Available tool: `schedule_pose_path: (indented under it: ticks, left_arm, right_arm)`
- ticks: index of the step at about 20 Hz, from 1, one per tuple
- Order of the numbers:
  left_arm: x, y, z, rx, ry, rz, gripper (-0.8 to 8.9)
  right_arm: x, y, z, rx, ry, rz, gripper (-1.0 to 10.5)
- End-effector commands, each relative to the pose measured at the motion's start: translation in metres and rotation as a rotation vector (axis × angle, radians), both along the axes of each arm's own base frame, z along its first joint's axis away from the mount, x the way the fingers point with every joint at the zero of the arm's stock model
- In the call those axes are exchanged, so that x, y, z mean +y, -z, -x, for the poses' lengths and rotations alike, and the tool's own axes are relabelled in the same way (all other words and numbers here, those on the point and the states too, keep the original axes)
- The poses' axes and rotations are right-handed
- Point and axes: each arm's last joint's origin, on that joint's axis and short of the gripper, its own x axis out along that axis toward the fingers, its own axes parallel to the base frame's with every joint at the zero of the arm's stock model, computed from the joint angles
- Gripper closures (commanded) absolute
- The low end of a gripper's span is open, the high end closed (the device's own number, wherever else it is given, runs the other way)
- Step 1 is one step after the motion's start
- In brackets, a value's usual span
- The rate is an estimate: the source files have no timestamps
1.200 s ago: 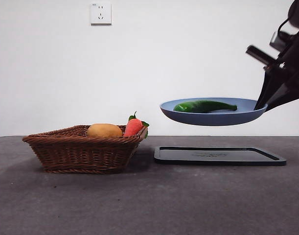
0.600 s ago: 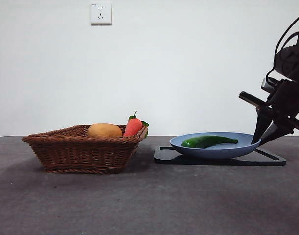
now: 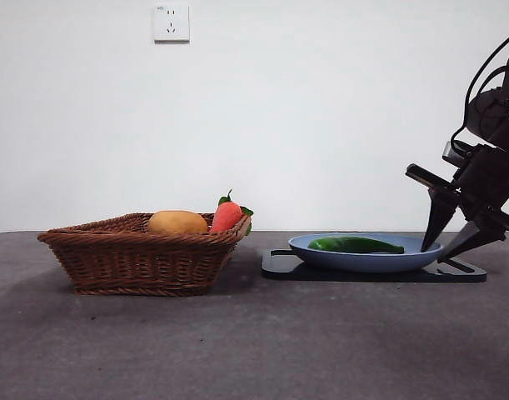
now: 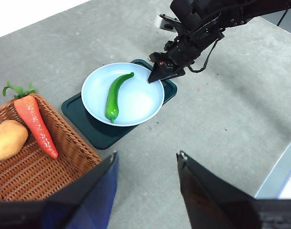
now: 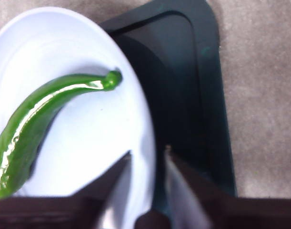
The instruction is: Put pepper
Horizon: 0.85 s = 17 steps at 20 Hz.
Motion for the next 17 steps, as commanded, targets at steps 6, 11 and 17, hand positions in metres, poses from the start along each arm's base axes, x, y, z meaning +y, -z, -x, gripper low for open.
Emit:
schedule_pose_path:
  ticks: [6, 11, 17]
  left_arm:
    - [-0.001, -0.004, 0.000, -0.029, -0.029, -0.014, 5.91]
    - [-0.001, -0.003, 0.000, -0.033, -0.025, -0.020, 5.91]
    - [-0.001, -0.003, 0.000, -0.045, -0.013, -0.034, 5.94]
  right_arm:
    - [-0.007, -0.076, 0.025, -0.119, -0.009, 0.017, 7.5]
    - [0.005, -0.166, 0.098, -0.257, -0.121, 0.073, 7.5]
    - [0.027, -0.225, 0.208, -0.312, -0.292, 0.106, 7.5]
